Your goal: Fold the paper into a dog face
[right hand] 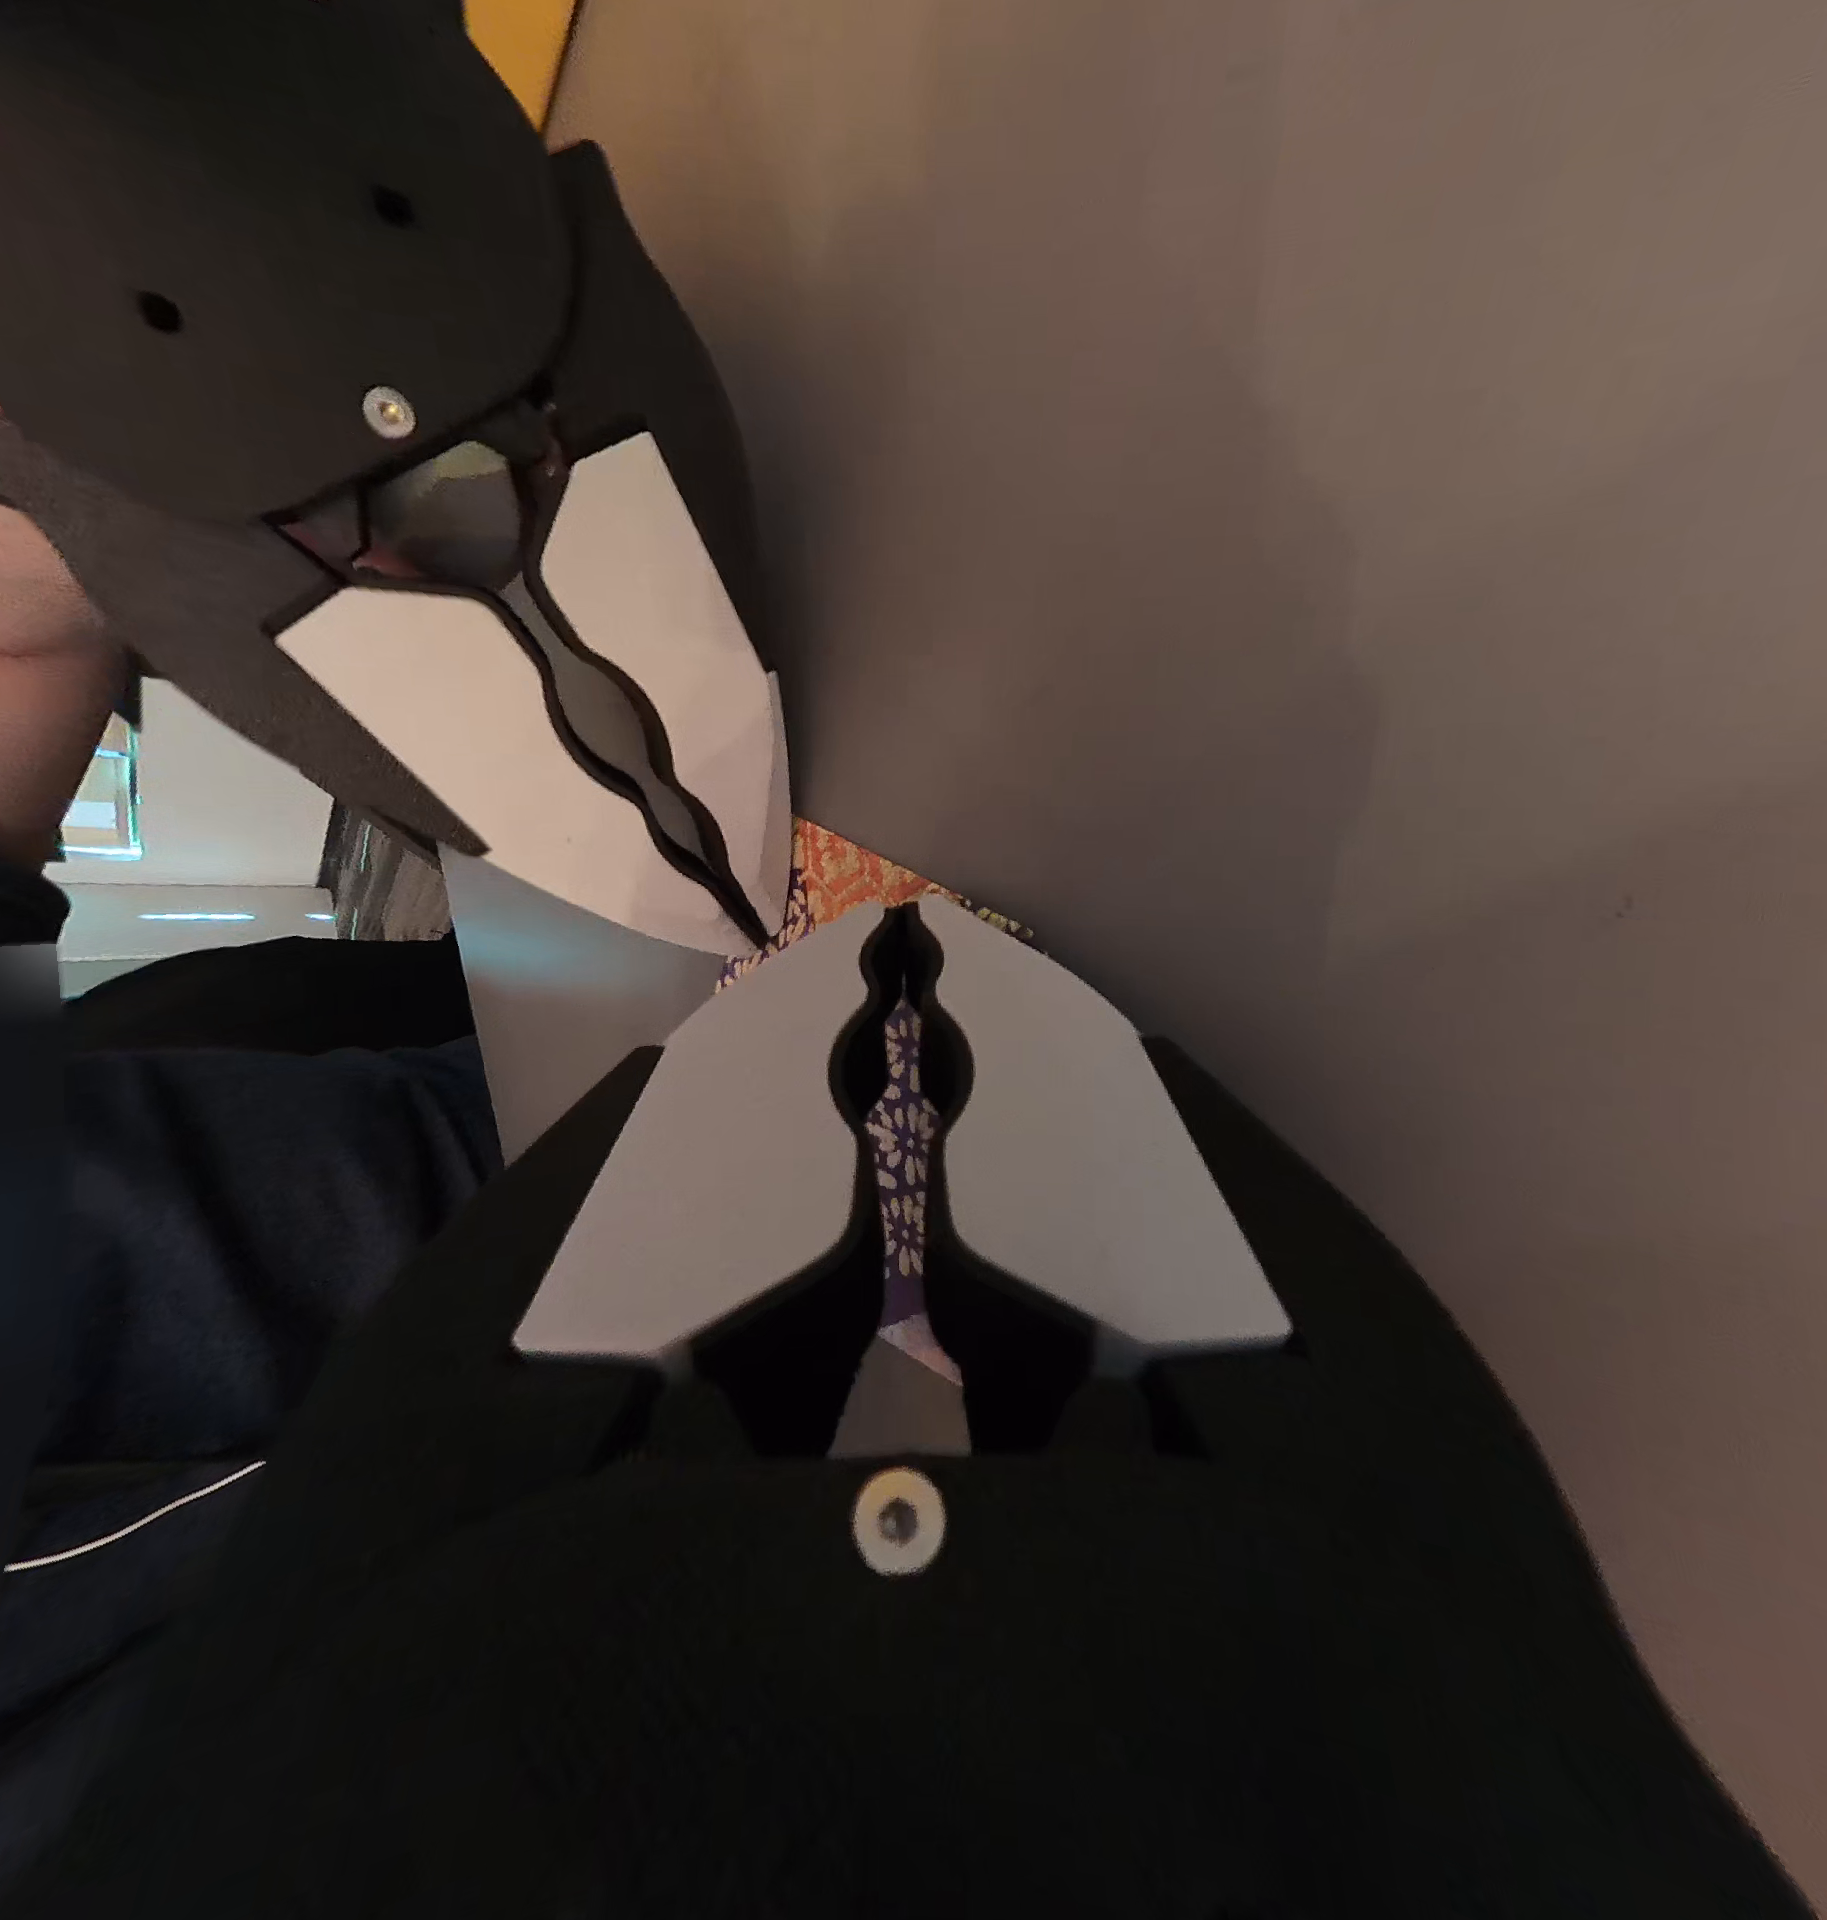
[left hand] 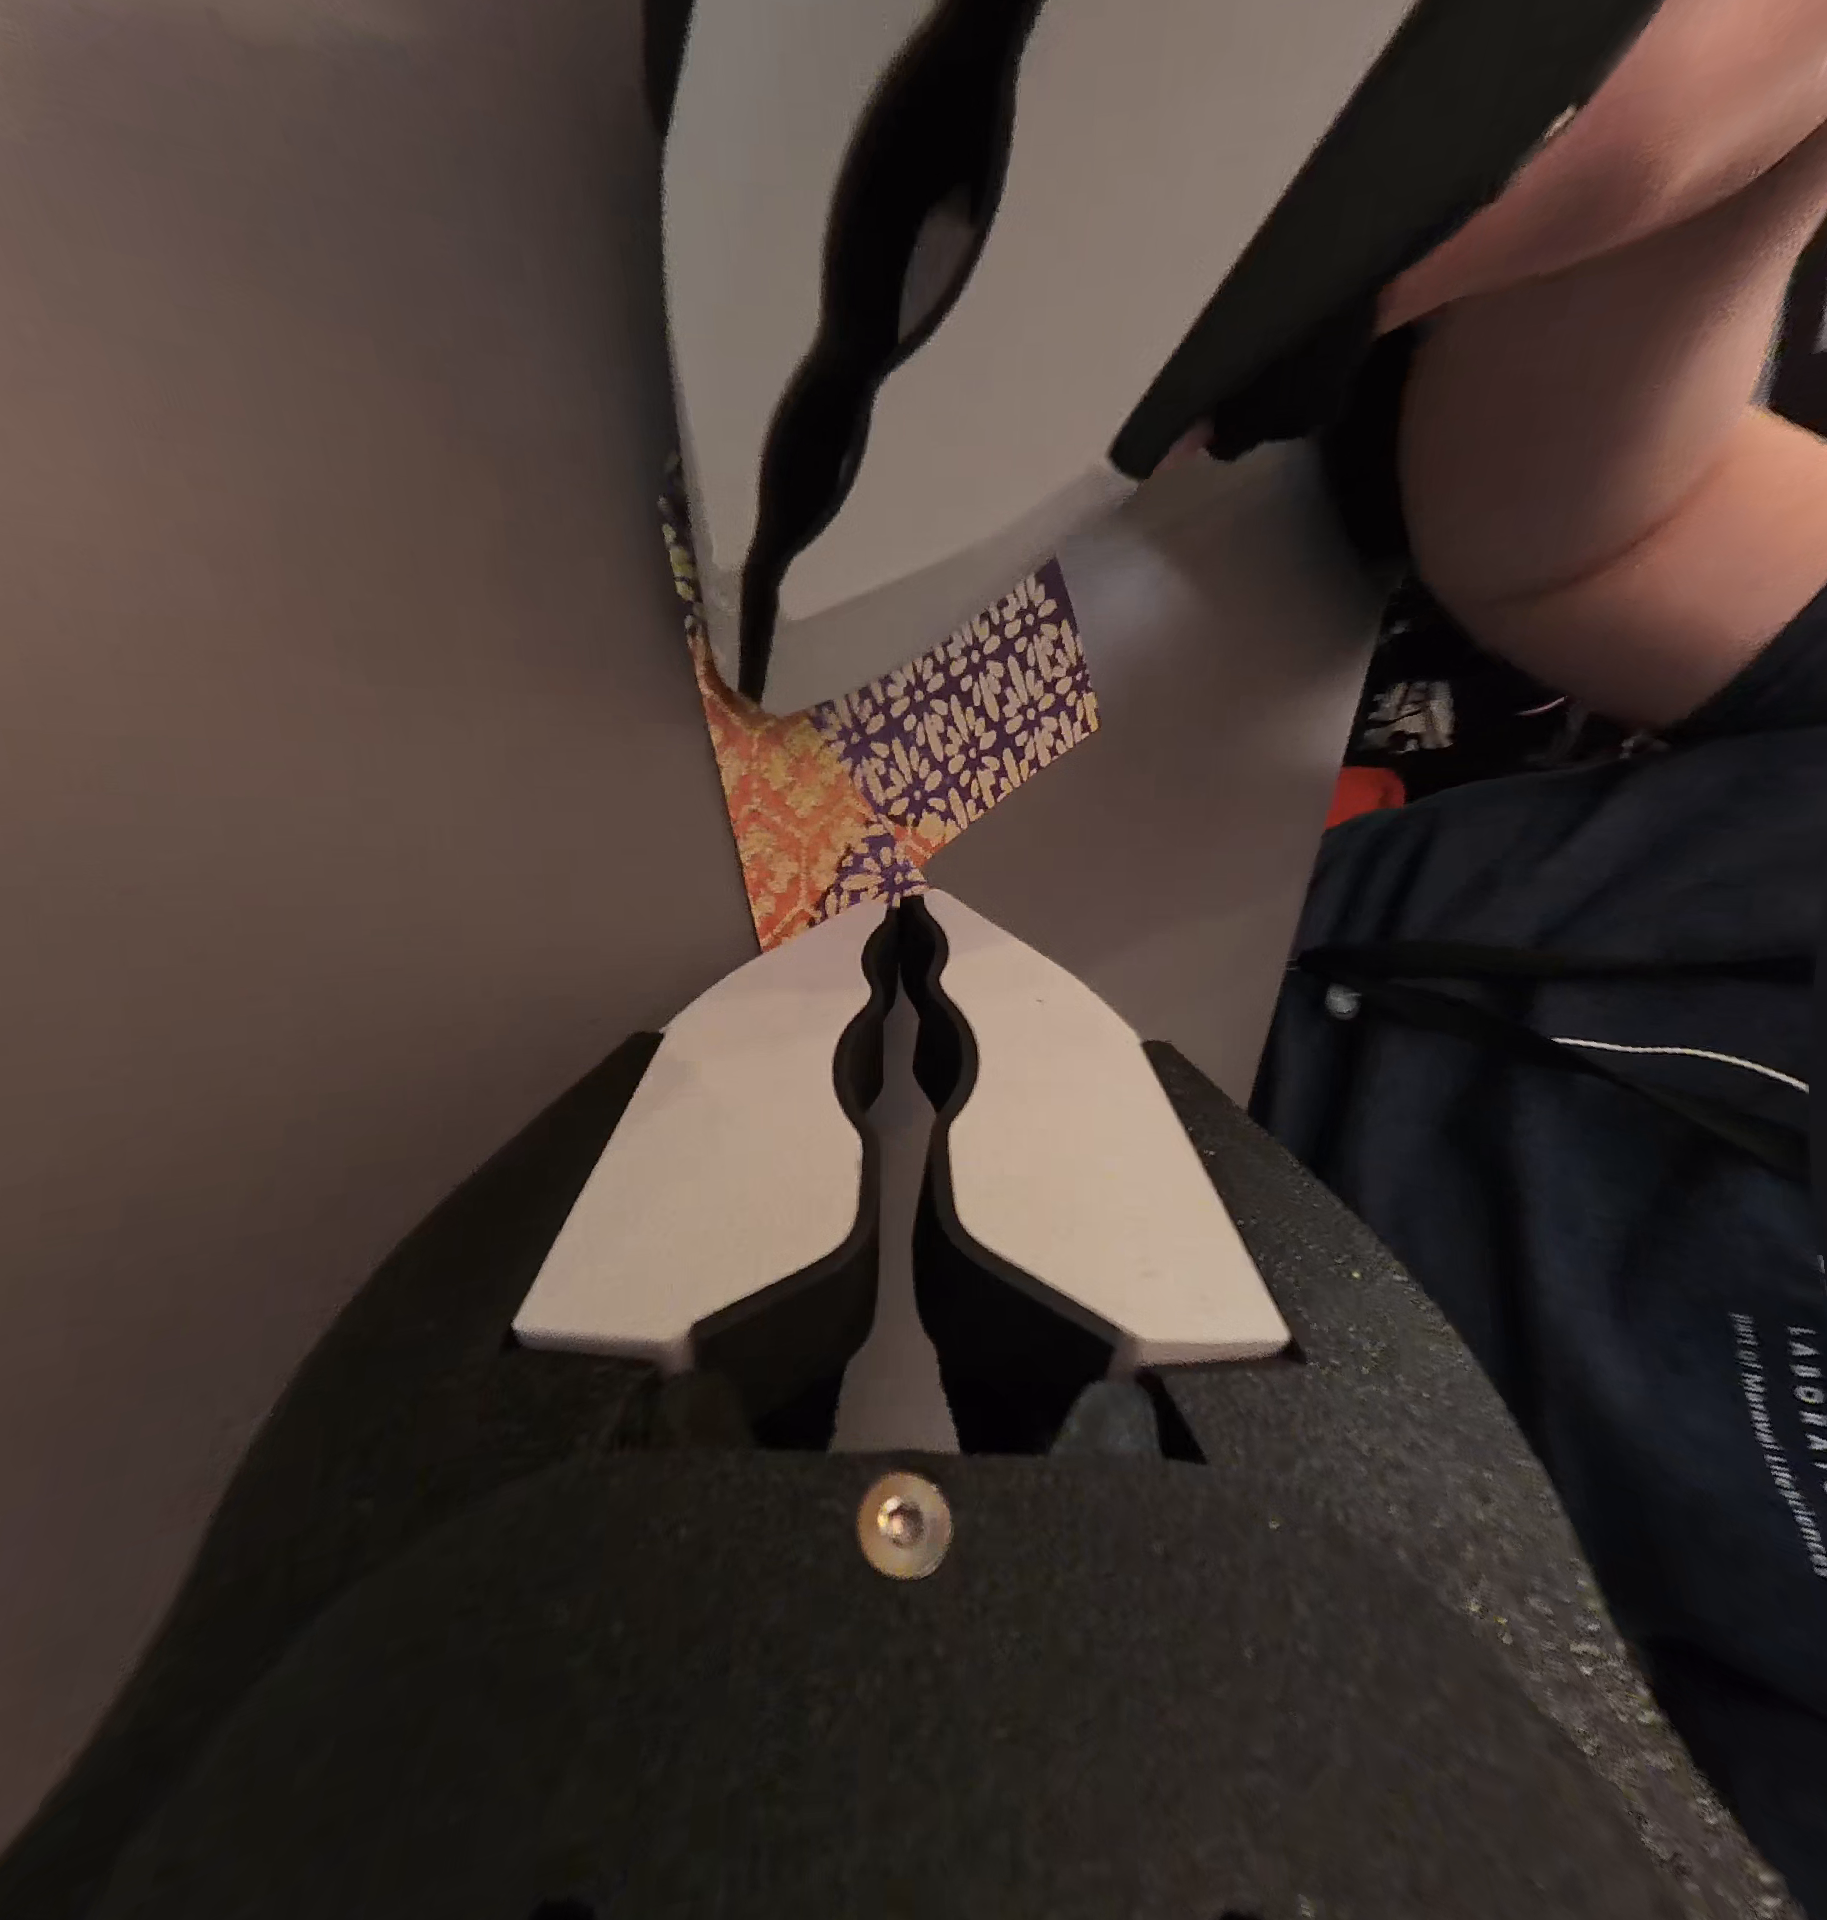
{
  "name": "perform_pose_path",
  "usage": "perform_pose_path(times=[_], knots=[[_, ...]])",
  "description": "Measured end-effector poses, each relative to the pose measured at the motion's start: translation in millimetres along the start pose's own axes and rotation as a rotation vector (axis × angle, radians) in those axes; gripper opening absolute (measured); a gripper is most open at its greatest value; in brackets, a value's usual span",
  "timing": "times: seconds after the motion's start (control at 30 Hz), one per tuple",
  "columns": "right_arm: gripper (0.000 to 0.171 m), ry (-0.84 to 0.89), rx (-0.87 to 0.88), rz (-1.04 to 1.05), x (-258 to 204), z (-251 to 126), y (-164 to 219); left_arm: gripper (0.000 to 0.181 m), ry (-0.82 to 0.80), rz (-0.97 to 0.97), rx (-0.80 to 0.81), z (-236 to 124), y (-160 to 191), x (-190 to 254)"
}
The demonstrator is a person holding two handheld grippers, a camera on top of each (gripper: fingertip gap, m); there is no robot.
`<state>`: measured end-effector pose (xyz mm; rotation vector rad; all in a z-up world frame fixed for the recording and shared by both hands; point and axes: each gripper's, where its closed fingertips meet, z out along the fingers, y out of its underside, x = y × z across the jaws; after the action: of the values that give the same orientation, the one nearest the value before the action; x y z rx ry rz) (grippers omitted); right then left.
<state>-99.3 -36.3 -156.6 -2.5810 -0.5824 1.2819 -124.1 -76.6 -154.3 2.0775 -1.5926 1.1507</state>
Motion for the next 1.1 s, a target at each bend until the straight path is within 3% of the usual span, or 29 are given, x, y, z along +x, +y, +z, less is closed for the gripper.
perform_pose_path(times=[0.2,0.3,0.7,1.1], knots=[[0.002,-0.047,0.021,0.043,-1,-1,-1,0.000,0.030,-0.007,-0.005,0,0,0],[0.002,-0.184,0.125,0.115,-21,-9,-19,0.000,0.033,-0.006,-0.007,0,0,0],[0.002,-0.083,-0.058,0.165,-10,11,-3,0.000,0.038,-0.009,-0.006,0,0,0],[0.002,0.012,-0.056,0.126,-3,7,-4,0.000,0.019,-0.017,0.003,0,0,0]])
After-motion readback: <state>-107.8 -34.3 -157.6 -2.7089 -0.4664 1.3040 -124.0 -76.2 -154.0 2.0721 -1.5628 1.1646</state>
